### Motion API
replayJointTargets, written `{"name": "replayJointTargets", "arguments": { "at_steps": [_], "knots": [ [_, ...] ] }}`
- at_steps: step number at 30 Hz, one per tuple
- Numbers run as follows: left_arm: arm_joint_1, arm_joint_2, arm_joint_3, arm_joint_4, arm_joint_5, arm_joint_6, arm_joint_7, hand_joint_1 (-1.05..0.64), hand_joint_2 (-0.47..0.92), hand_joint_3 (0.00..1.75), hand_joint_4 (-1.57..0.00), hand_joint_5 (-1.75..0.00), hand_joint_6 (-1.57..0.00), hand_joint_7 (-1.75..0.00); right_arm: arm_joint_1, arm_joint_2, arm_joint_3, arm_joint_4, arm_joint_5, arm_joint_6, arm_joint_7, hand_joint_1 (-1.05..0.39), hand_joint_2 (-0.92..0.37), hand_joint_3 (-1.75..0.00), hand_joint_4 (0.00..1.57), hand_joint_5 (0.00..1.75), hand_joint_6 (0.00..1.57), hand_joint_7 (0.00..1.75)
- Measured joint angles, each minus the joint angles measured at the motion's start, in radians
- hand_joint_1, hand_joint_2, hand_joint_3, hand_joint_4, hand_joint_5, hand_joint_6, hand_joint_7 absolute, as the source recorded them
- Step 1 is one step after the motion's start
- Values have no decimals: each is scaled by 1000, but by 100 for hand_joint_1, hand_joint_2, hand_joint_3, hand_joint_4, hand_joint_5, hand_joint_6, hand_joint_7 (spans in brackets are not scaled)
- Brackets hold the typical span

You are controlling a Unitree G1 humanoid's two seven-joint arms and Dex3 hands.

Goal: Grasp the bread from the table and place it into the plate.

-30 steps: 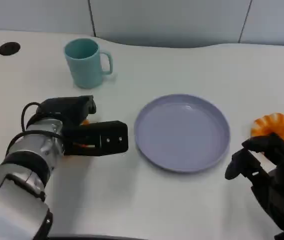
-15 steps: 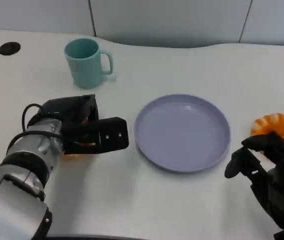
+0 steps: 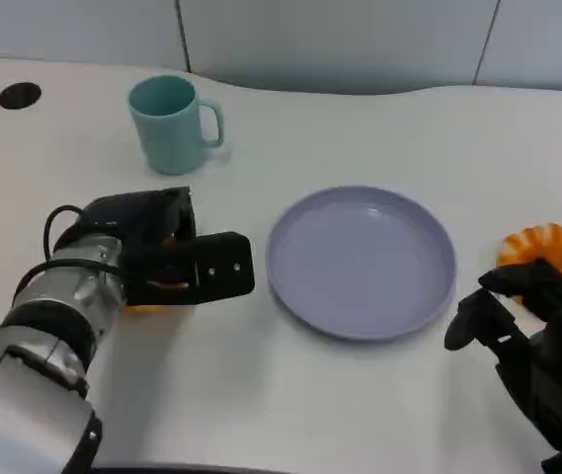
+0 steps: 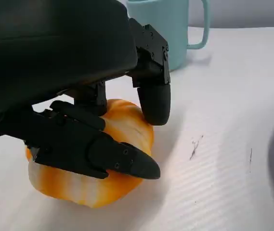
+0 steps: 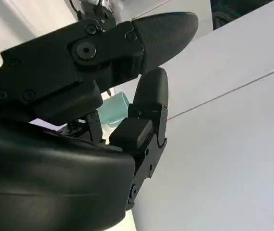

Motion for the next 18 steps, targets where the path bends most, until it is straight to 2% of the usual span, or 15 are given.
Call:
{"name": "replayJointTargets", "arguments": {
  "at_steps": [1, 4, 7, 8, 9, 10, 13, 14, 18],
  "knots": [
    [0, 0, -1, 0, 0, 0, 0, -8, 92, 1, -60, -174, -51, -154, 0, 0, 0, 0, -1, 0, 0, -58, -92, -14, 60, 174, 78, 93],
    [0, 2, -2, 0, 1, -17, 3, -8, 91, 0, -64, -175, -45, -170, 0, 0, -1, 1, -11, -1, -4, -59, -92, -14, 61, 173, 78, 93],
    [-3, 9, -8, -2, 7, -37, 12, -7, 90, 0, -69, -175, -46, -174, -4, 0, -2, 3, -11, -1, -10, -58, -92, -13, 60, 173, 78, 93],
    [-6, 13, -10, -2, 9, -47, 13, -7, 90, 0, -67, -174, -46, -170, -6, 0, -3, 4, -10, -1, -10, -58, -92, -13, 60, 173, 78, 92],
    [-9, 17, -10, -3, 9, -55, 15, -7, 91, 0, -64, -174, -49, -159, -8, 0, -4, 4, -7, 0, -10, -58, -92, -13, 60, 173, 78, 92],
    [-14, 20, -11, -3, 9, -60, 18, -9, 91, 0, -63, -165, -54, -148, -11, 0, -5, 6, -6, 0, -10, -58, -92, -13, 60, 173, 78, 92],
    [-28, 23, -10, -3, 8, -62, 18, -10, 92, 0, -63, -162, -57, -143, -24, 0, -7, 19, -7, -1, -10, -57, -92, -15, 59, 174, 77, 91],
    [-35, 23, -10, -3, 8, -65, 18, -11, 91, 0, -65, -158, -63, -132, -29, 0, -8, 27, -8, -1, -10, -57, -92, -15, 59, 174, 77, 91],
    [-58, 29, -7, -5, 6, -73, 18, -9, 92, 0, -63, -173, -50, -162, -43, 1, -11, 40, -9, -11, -10, -58, -92, -15, 59, 173, 78, 91]
  ]
}}
